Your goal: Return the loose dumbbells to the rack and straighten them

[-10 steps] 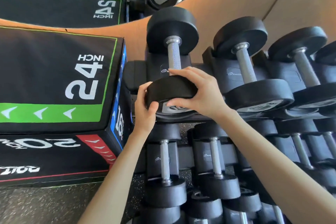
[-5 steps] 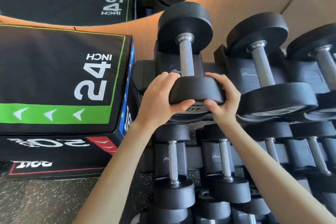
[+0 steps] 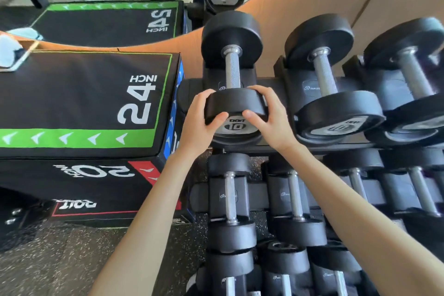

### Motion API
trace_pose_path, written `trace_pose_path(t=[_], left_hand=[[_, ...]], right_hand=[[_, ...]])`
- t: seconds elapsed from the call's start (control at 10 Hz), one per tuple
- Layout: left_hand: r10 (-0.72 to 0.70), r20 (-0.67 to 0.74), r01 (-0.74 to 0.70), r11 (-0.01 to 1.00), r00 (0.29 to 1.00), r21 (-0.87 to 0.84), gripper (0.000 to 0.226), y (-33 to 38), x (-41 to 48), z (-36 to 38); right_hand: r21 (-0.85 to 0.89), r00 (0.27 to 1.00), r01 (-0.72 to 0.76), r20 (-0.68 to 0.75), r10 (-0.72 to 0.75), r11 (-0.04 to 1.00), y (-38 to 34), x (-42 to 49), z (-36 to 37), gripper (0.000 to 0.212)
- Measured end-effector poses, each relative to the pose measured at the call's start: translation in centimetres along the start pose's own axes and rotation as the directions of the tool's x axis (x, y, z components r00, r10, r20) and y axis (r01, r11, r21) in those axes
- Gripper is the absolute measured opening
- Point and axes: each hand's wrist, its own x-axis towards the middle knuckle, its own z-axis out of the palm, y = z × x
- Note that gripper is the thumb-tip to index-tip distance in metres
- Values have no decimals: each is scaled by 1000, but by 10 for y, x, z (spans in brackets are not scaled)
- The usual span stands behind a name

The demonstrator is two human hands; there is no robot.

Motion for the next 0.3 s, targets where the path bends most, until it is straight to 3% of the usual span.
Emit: trace_pose_path(t=[0.1, 0.2, 0.3], left_hand=[[-14, 102, 5, 996, 995, 90, 63, 11, -3, -14], [51, 190, -87, 978, 980, 189, 58, 37, 1, -29], [219, 320, -318, 900, 922, 298, 52, 65, 5, -30]], right_hand=[[-70, 986, -115, 113, 122, 991, -10, -13, -19, 56], [-244, 982, -106, 124, 140, 964, -34, -29, -46, 60], [-472, 994, -82, 27, 107, 878, -53, -65, -69, 61]])
